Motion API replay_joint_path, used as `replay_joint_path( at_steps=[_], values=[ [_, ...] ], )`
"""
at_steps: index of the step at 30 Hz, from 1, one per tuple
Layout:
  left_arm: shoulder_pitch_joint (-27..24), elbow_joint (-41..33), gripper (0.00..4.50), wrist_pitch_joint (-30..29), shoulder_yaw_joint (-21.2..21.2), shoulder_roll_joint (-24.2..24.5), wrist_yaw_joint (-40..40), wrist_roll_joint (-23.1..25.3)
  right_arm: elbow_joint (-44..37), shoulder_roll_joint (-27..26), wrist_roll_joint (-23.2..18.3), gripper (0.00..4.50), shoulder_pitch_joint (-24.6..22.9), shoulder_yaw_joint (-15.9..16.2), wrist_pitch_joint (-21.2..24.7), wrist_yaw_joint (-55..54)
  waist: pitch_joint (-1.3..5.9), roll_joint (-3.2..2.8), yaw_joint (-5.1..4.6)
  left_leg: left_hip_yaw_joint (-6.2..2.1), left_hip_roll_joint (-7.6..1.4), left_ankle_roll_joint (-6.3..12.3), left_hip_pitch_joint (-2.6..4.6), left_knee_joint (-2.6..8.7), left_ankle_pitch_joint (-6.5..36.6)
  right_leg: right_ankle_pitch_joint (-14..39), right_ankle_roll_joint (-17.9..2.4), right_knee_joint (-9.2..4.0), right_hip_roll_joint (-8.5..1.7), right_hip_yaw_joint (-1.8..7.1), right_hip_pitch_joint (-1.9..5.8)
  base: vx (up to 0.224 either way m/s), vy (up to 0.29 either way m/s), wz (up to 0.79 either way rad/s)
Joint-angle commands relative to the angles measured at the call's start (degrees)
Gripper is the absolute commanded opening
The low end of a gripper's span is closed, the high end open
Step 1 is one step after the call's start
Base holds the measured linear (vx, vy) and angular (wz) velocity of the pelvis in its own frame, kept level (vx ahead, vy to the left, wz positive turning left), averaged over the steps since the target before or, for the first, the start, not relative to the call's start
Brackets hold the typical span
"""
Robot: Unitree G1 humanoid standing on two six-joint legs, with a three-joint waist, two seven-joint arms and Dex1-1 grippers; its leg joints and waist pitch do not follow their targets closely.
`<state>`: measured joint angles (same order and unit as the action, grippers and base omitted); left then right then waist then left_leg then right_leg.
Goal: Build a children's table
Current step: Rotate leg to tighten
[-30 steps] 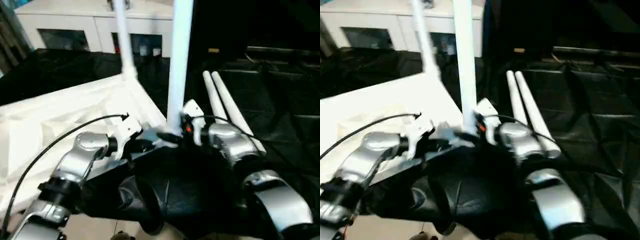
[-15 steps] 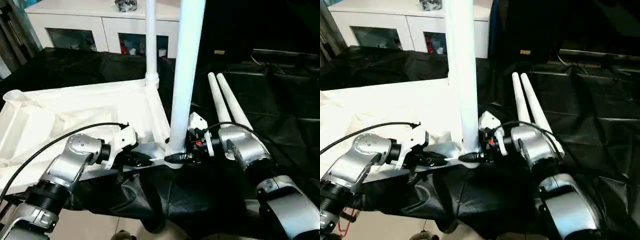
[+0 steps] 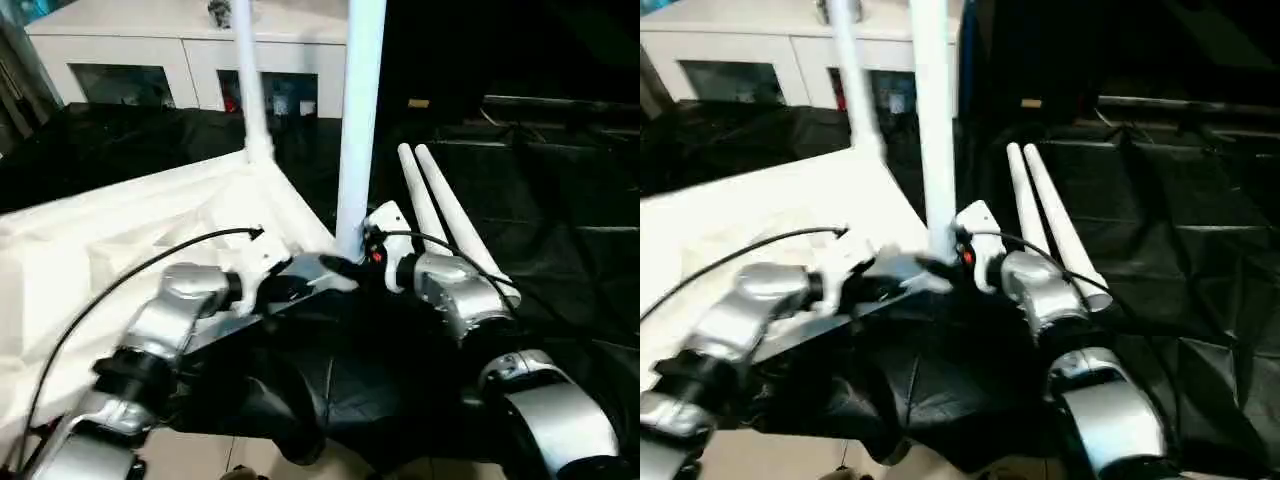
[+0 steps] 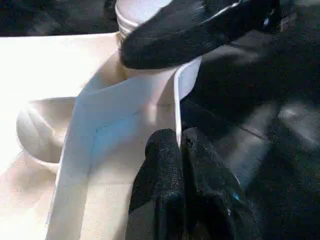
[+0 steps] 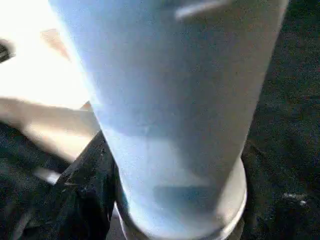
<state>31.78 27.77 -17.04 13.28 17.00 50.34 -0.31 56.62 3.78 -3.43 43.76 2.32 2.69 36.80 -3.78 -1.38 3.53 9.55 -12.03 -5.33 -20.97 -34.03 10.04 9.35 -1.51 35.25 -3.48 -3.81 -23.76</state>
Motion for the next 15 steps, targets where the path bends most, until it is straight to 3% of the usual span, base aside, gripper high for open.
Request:
replay_joint_path(
  at_steps=[1, 5, 7, 10, 11, 15],
  values=[
    [3.9, 0.1, 0.00, -0.6, -1.0, -4.7, -5.9, -0.5, 2.8, -4.5, 0.2, 2.84, 1.1, -0.2, 0.8, -8.3, 4.36, -0.43, -0.03, -0.01, -0.59, 0.24, 0.69, 3.71, 13.5, 19.4, -10.5, -4.95, -3.84, 2.30, 2.90, 0.000, 0.000, 0.00],
    [4.5, 1.0, 0.00, 0.4, -0.4, -5.8, -6.5, 0.3, 4.2, -6.6, 0.3, 2.84, 2.0, -0.9, -0.7, -10.4, 4.68, -0.08, 0.15, -0.07, -0.55, 1.01, 0.21, 3.66, 12.2, 16.6, -10.6, -4.68, -3.99, 2.31, 3.37, 0.000, 0.000, 0.00],
    [4.1, 0.4, 0.00, 1.0, 0.8, -5.3, -4.7, 0.8, 5.1, -7.3, 0.2, 3.53, 2.5, -0.8, -2.2, -10.0, 4.65, -0.28, 0.16, -0.01, -0.58, 1.41, 0.27, 3.64, 12.2, 15.5, -11.3, -4.61, -4.02, 2.31, 3.27, 0.000, 0.000, 0.00],
    [3.4, -0.8, 0.00, 0.9, 1.9, -4.3, -2.9, 1.0, 5.2, -7.1, 0.1, 3.62, 2.8, -0.9, -2.5, -9.3, 4.62, -0.33, 0.08, -0.02, -0.61, 1.72, 0.20, 3.68, 12.4, 14.9, -11.7, -4.49, -4.01, 2.34, 3.32, 0.000, 0.000, 0.00],
    [2.8, -2.0, 0.00, 1.6, 2.5, -2.9, 0.0, 0.6, 4.8, -5.9, 0.3, 3.87, 3.3, -0.8, -2.6, -7.1, 4.60, -0.45, 0.09, -0.05, -0.66, 1.66, 0.31, 3.70, 12.7, 14.9, -11.8, -4.47, -3.99, 2.31, 3.32, 0.000, 0.000, 0.00],
    [1.5, -3.3, 0.00, 4.1, 3.3, -0.5, 4.7, -0.1, 3.9, -2.9, 2.0, 3.87, 3.0, 1.6, -5.1, 0.7, 4.68, -0.63, -0.03, 0.00, -0.76, 2.13, 0.12, 3.63, 12.3, 12.3, -12.8, -4.15, -3.94, 2.37, 3.49, 0.000, 0.000, 0.00]
  ],
)
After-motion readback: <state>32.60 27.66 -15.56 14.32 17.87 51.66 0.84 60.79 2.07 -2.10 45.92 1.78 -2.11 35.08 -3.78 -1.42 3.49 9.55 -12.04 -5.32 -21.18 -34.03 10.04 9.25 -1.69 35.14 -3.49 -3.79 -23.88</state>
